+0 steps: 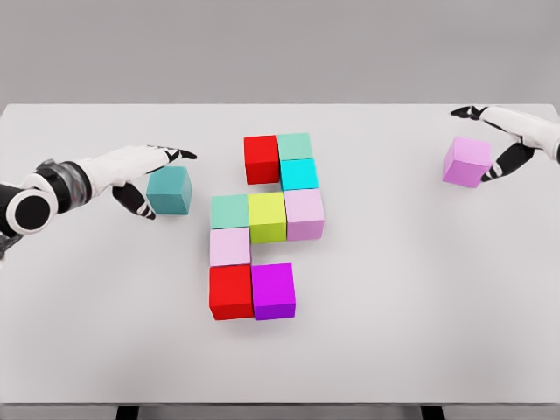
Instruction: Assemble the squares on the desktop into the number 2
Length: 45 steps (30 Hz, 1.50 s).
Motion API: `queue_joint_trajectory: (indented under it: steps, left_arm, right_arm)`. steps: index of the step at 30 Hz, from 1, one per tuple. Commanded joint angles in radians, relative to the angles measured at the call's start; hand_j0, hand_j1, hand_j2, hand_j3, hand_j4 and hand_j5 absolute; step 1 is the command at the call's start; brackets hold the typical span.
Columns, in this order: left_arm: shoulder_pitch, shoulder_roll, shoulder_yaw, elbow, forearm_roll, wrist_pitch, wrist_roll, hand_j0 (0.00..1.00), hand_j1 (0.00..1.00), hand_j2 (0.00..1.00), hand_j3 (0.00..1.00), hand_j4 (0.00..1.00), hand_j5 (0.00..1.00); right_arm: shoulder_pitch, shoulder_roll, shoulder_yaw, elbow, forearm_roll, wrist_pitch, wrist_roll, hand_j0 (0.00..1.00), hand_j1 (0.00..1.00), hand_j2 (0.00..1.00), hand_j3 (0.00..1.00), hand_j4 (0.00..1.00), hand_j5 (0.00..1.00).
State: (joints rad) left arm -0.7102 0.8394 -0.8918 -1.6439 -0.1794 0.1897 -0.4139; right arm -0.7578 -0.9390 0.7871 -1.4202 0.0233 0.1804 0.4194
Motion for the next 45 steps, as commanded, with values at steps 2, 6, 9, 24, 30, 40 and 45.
queue_joint_trajectory:
  steps: [2,6,9,24,30,40,45]
  left_arm:
    - [-0.002,-0.01,-0.001,0.026,0.005,-0.001,0.001,1.0,1.0,1.0,1.0,1.0,1.0]
    - [-0.002,-0.01,0.001,0.024,0.006,-0.004,0.0,1.0,1.0,1.0,1.0,1.0,1.0]
    - [0.0,-0.006,0.001,0.024,0.006,-0.003,0.0,1.0,1.0,1.0,1.0,1.0,1.0]
    - [0.002,-0.017,-0.001,0.044,0.004,-0.003,0.003,1.0,1.0,1.0,1.0,1.0,1.0]
    - [0.0,-0.017,0.001,0.059,0.003,-0.001,0.003,1.0,1.0,1.0,1.0,1.0,1.0]
    - [-0.002,-0.051,-0.002,0.087,-0.005,-0.001,0.003,1.0,1.0,1.0,1.0,1.0,1.0]
    - [0.0,-0.054,-0.016,0.113,-0.008,0.0,0.027,0.92,0.92,0.92,0.92,0.92,0.92]
  right_arm:
    - [0.002,0.015,0.001,0.064,0.033,0.005,-0.025,1.0,1.0,1.0,1.0,1.0,1.0]
    - [0.003,0.049,0.004,0.11,0.035,0.007,-0.05,1.0,1.0,1.0,1.0,1.0,1.0]
    - [0.003,0.072,0.02,0.139,0.036,0.007,-0.047,1.0,1.0,1.0,1.0,1.0,1.0]
    - [-0.015,0.18,0.02,0.303,0.087,-0.007,-0.044,1.0,1.0,1.0,1.0,1.0,1.0]
    - [-0.041,0.221,0.02,0.372,0.125,-0.009,-0.041,1.0,1.0,1.0,1.0,1.0,1.0]
    - [-0.06,0.264,0.031,0.415,0.148,-0.018,-0.037,1.0,1.0,1.0,1.0,1.0,1.0]
    - [-0.058,0.264,0.04,0.422,0.15,-0.018,-0.036,0.9,0.9,0.9,0.9,0.9,0.9]
